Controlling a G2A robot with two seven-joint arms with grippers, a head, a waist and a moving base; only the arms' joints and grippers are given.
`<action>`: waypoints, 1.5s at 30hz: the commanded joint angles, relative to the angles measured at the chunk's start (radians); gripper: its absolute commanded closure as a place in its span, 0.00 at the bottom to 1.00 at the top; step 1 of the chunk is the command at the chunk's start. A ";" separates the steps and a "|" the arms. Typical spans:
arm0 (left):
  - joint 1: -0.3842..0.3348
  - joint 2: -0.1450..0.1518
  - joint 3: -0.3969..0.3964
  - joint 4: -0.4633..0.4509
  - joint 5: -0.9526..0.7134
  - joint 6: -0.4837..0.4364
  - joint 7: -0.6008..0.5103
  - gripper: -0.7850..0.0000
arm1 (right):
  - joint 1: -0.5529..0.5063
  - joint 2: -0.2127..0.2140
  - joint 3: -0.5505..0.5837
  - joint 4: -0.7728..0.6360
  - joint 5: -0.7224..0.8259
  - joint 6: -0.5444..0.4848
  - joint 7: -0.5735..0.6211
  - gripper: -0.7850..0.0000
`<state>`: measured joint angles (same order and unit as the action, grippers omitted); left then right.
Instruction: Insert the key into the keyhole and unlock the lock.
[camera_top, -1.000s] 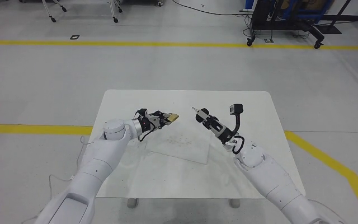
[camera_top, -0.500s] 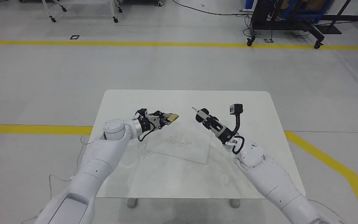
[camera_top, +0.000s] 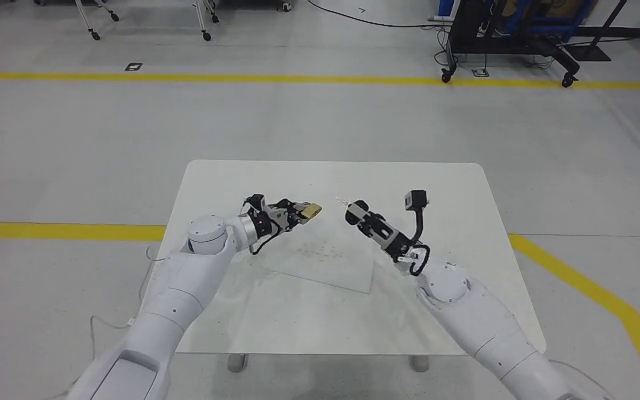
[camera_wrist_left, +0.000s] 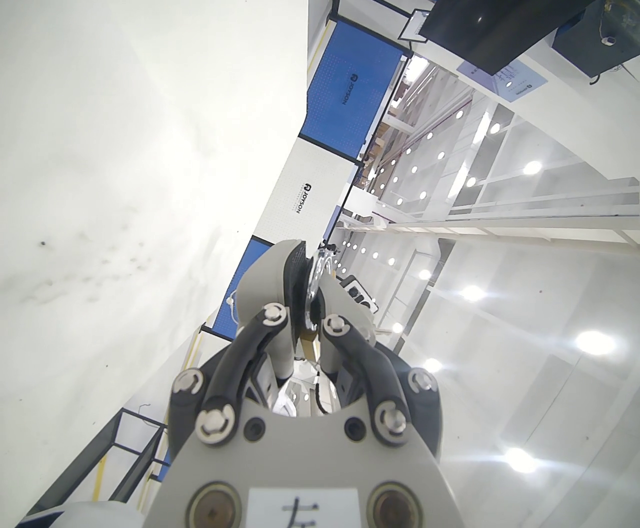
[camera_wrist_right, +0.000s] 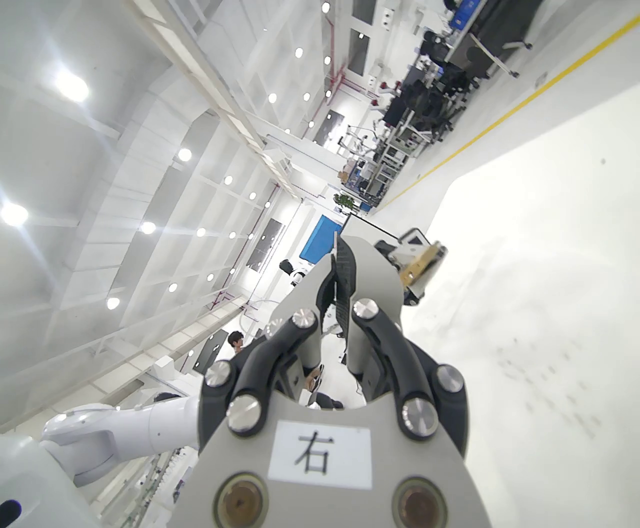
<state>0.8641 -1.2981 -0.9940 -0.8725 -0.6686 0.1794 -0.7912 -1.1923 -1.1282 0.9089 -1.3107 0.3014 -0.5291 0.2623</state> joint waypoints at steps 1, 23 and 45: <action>0.009 0.001 -0.008 -0.012 -0.001 -0.005 0.016 1.00 | -0.011 -0.002 -0.002 -0.029 0.031 0.088 0.021 1.00; 0.073 0.017 -0.025 -0.121 0.145 -0.079 0.042 1.00 | -0.031 -0.056 -0.042 -0.137 0.082 0.470 -0.128 1.00; 0.096 0.012 -0.044 -0.145 0.126 -0.041 0.053 1.00 | -0.050 -0.092 0.010 -0.092 0.055 0.304 -0.217 1.00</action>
<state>0.9607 -1.2860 -1.0382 -1.0189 -0.5323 0.1312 -0.7138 -1.2469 -1.2167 0.9155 -1.4225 0.3463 -0.1913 0.0450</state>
